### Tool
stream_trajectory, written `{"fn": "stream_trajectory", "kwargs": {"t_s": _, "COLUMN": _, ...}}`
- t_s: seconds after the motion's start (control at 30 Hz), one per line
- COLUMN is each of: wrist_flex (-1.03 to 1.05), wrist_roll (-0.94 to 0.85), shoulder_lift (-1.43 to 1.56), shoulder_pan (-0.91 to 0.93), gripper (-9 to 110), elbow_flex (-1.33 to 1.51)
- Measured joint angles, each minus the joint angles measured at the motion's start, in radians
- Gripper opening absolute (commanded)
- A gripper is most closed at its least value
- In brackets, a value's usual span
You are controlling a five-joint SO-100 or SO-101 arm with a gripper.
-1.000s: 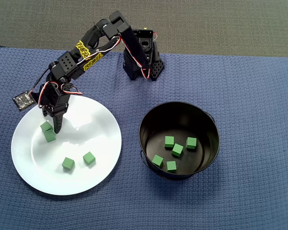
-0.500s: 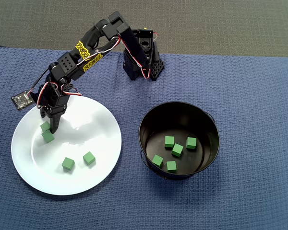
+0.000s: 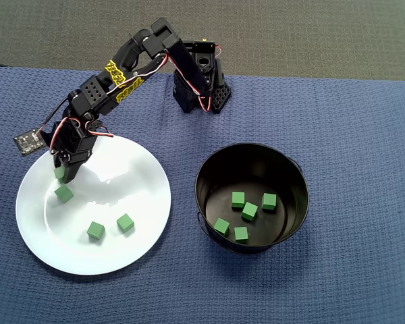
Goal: Pick up the green cubes from the white plate and place them in the black recipient
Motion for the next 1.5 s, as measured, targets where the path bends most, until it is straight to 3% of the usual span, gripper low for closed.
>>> {"fn": "stream_trajectory", "kwargs": {"t_s": 0.07, "wrist_flex": 0.000, "wrist_roll": 0.005, "shoulder_lift": 0.000, "shoulder_pan": 0.000, "gripper": 0, "elbow_flex": 0.000}}
{"fn": "stream_trajectory", "kwargs": {"t_s": 0.43, "wrist_flex": -0.035, "wrist_roll": 0.077, "shoulder_lift": 0.000, "shoulder_pan": 0.002, "gripper": 0, "elbow_flex": 0.000}}
{"fn": "stream_trajectory", "kwargs": {"t_s": 0.67, "wrist_flex": 0.164, "wrist_roll": 0.439, "shoulder_lift": 0.170, "shoulder_pan": 0.015, "gripper": 0, "elbow_flex": -0.052}}
{"fn": "stream_trajectory", "kwargs": {"t_s": 0.9, "wrist_flex": 0.391, "wrist_roll": 0.706, "shoulder_lift": 0.511, "shoulder_pan": -0.031, "gripper": 0, "elbow_flex": 0.098}}
{"fn": "stream_trajectory", "kwargs": {"t_s": 1.2, "wrist_flex": 0.704, "wrist_roll": 0.953, "shoulder_lift": 0.965, "shoulder_pan": -0.383, "gripper": 0, "elbow_flex": 0.276}}
{"fn": "stream_trajectory", "kwargs": {"t_s": 1.5, "wrist_flex": 0.655, "wrist_roll": 1.299, "shoulder_lift": 1.057, "shoulder_pan": -0.873, "gripper": 0, "elbow_flex": 0.310}}
